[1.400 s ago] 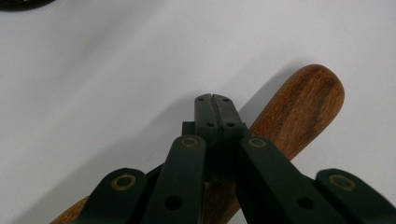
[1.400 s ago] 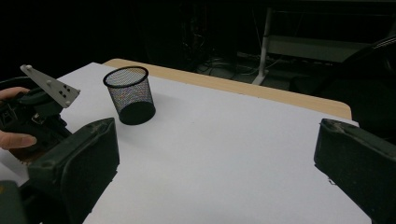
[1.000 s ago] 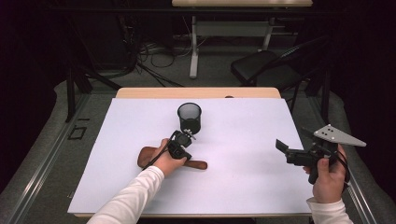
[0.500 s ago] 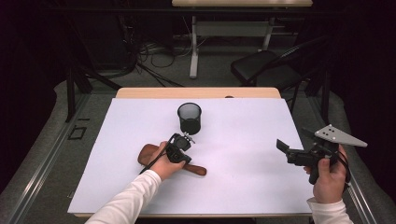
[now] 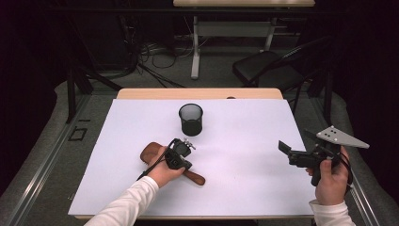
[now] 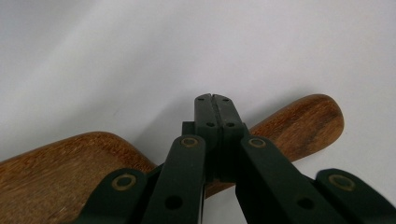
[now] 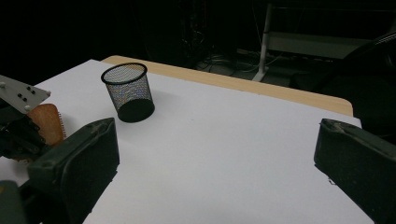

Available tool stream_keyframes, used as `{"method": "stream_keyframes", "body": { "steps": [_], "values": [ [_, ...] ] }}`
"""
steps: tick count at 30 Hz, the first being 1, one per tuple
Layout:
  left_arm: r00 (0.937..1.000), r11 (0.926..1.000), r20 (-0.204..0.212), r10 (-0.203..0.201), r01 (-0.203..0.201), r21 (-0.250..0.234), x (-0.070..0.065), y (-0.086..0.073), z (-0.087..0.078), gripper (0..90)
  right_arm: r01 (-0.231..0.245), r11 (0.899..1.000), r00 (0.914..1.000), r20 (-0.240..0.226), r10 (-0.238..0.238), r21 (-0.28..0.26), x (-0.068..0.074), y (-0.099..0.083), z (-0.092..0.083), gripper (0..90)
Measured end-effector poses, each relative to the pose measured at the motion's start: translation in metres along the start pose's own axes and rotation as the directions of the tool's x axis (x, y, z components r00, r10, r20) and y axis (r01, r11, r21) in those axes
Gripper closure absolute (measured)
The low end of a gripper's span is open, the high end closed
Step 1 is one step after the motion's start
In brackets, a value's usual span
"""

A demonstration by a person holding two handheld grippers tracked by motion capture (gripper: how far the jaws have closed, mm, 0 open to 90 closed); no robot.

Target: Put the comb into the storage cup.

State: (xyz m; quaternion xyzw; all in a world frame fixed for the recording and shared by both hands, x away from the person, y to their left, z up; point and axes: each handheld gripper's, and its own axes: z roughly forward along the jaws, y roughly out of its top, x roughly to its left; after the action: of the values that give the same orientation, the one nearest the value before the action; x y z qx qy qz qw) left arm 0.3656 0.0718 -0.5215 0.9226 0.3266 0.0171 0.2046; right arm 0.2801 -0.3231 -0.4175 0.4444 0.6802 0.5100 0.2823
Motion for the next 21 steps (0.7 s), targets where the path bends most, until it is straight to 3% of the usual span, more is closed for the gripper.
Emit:
{"method": "stream_keyframes", "body": {
  "steps": [9, 15, 21],
  "values": [
    [1.0000, 0.9998, 0.004, 0.006, -0.006, -0.016, -0.001, -0.004, -0.002, 90.0, -0.003, 1.000, 1.0000, 0.004, 0.003, 0.006, -0.004, -0.003, -0.001, 0.0],
    [0.9999, 0.9996, 0.016, -0.005, 0.005, -0.029, -0.001, -0.012, -0.001, 90.0, -0.002, 1.000, 1.0000, -0.003, 0.002, 0.013, -0.001, -0.003, 0.003, 0.0],
    [0.9998, 0.9993, 0.018, 0.011, -0.010, -0.035, -0.003, -0.018, -0.006, 90.0, -0.001, 1.000, 1.0000, -0.005, 0.002, 0.023, 0.000, -0.004, 0.006, 0.0]
  ]
}}
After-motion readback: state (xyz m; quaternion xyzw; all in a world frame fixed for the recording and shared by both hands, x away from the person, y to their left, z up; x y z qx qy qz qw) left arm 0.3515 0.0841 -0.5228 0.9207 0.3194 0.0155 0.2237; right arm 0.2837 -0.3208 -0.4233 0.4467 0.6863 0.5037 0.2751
